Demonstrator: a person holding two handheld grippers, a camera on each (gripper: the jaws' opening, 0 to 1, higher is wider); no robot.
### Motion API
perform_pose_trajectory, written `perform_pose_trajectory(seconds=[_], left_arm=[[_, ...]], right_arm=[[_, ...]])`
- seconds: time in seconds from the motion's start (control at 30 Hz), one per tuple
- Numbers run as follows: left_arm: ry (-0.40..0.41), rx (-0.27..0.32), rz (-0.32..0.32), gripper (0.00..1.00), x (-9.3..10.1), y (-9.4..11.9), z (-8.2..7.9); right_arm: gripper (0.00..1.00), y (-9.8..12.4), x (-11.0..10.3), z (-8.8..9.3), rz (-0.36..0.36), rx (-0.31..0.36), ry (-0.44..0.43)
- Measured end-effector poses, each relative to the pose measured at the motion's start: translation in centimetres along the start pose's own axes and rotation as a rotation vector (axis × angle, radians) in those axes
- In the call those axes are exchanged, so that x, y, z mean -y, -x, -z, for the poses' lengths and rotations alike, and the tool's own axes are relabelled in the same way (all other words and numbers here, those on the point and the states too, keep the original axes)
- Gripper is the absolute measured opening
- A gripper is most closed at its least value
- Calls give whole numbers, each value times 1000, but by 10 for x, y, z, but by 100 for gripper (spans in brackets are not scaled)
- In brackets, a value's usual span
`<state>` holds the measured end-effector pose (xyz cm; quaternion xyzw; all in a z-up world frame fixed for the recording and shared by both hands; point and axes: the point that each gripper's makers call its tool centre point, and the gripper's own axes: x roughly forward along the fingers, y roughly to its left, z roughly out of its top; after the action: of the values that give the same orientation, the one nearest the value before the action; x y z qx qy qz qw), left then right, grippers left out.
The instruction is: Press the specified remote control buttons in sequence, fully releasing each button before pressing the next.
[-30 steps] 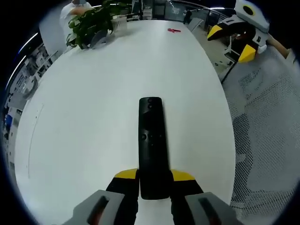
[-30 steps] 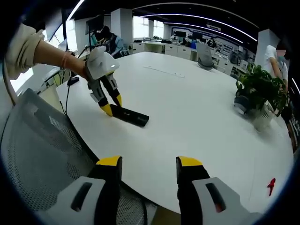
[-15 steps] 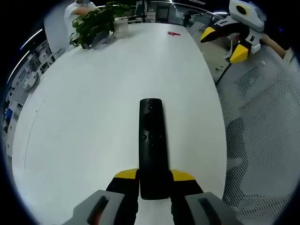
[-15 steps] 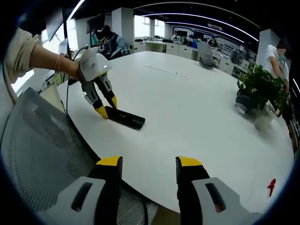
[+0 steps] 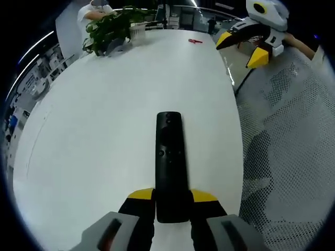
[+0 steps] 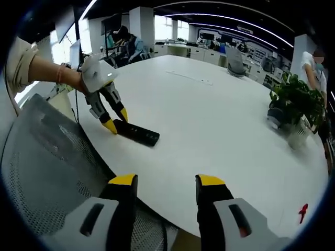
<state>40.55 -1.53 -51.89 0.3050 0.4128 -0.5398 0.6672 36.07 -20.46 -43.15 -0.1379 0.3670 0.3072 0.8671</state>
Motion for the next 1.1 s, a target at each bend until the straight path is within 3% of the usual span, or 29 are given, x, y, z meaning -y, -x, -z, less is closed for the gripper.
perform_pose_trajectory(seconds=[0.6,0.77,1.1], left_arm=[[60,24,-53,24,23,4,11],[95,60,-67,24,23,5,11],[93,72,-70,24,23,5,10]], right_arm=[[45,-1,-4,1,-17,-10,16],[45,-1,-3,3,-10,-18,18],[46,-1,-4,9,-14,-44,-2]])
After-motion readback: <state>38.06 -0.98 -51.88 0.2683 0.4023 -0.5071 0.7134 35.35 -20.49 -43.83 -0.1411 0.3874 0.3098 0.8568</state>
